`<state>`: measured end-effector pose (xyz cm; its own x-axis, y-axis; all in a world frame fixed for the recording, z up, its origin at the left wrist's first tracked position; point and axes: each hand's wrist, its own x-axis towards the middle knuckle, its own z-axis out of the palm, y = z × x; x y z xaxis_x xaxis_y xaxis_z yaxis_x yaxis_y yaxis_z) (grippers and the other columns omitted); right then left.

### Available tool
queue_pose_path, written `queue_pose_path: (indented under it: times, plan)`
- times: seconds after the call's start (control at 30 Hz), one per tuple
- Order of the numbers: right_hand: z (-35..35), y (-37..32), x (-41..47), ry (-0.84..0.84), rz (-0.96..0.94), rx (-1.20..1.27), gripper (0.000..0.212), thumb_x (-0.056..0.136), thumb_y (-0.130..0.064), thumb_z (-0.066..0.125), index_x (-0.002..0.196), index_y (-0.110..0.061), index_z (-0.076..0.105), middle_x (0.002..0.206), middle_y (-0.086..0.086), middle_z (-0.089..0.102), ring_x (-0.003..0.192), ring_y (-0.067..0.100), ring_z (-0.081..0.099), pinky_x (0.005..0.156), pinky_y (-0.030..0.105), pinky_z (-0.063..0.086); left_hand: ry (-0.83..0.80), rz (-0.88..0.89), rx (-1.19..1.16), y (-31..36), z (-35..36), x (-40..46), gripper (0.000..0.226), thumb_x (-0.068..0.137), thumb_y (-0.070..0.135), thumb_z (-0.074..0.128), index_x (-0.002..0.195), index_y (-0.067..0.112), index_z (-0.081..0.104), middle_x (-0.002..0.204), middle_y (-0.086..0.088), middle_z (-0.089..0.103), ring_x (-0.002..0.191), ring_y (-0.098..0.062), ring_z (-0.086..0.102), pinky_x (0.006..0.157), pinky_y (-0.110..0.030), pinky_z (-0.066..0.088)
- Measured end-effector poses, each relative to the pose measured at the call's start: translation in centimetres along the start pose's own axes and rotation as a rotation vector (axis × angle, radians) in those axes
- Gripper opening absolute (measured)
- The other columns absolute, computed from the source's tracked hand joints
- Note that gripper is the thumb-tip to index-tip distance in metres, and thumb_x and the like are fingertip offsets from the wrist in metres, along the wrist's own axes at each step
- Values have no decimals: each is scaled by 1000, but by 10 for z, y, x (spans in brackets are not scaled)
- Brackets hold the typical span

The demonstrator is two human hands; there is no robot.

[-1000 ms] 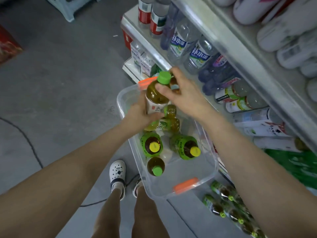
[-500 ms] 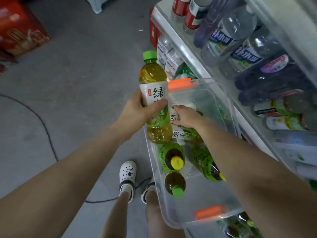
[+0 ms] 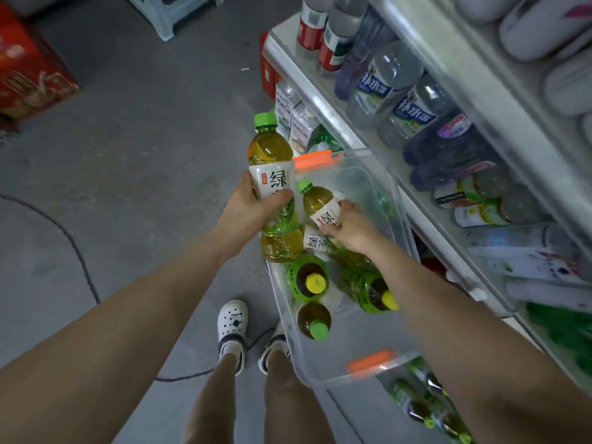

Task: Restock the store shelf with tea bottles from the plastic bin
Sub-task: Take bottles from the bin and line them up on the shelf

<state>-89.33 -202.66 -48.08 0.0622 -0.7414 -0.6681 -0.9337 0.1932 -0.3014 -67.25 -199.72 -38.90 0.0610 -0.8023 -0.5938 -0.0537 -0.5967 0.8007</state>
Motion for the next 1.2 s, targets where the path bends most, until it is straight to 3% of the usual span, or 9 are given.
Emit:
queue_pose_path:
  times: [0.17,0.3,0.4,0.53,0.7,0.87,1.0,1.07,1.2]
  plan:
    - [-33,8,-88,118,95,791,48,80,-34,78,116,-9,59,105,5,70,96,23,69,76,32,57,-53,-17,49,26,0,-36,41,84,19,72,119,19,51,104,-3,68,91,-17,68,64,-28,58]
    - [-57,1,-160,209,67,1043,49,71,-33,84,110,-15,62,105,10,72,91,22,71,79,39,59,-152,27,117,58,7,-70,50,69,32,71,114,20,55,104,-5,70,95,-23,69,74,-39,59]
    - [-80,-8,-211,325,46,1139,37,82,-15,77,112,-18,55,103,4,70,81,9,70,67,24,57,-195,85,180,88,16,-98,69,56,43,72,117,18,54,105,-1,69,92,-19,69,78,-39,59]
    - [-116,-13,-277,511,5,1145,49,84,-23,75,126,-20,49,111,-2,68,90,5,68,69,19,54,-290,185,219,128,35,-133,67,56,45,73,114,18,53,106,-2,69,94,-20,68,85,-42,57]
    - [-171,-16,-359,764,-44,1034,54,85,-36,74,130,-19,48,121,-1,64,106,14,64,90,38,55,-460,371,244,179,61,-175,64,64,38,80,118,19,52,112,-6,68,100,-23,67,85,-42,56]
    - [-218,-19,-444,1019,-48,798,55,80,-51,71,123,-25,51,115,-7,66,103,10,64,92,39,53,-541,599,256,235,93,-223,37,74,22,82,105,19,62,94,-1,70,75,-13,64,53,-20,50]
    - [-251,-19,-506,1154,-38,699,45,85,-49,69,119,-26,50,110,-10,66,97,5,64,83,28,54,-585,770,264,279,115,-259,28,77,20,81,97,28,62,94,6,71,85,-14,67,72,-32,56]
    - [-268,-19,-535,1214,-29,651,48,83,-55,67,117,-26,50,109,-8,66,97,9,65,84,35,56,-603,844,261,302,126,-276,30,73,26,84,95,30,63,92,10,71,87,-11,68,77,-33,56]
    - [-304,-16,-587,1340,16,541,48,85,-52,67,118,-21,52,111,-5,66,98,12,63,86,37,54,-647,974,280,345,147,-316,39,67,44,85,99,35,65,95,10,74,80,-13,73,69,-35,58]
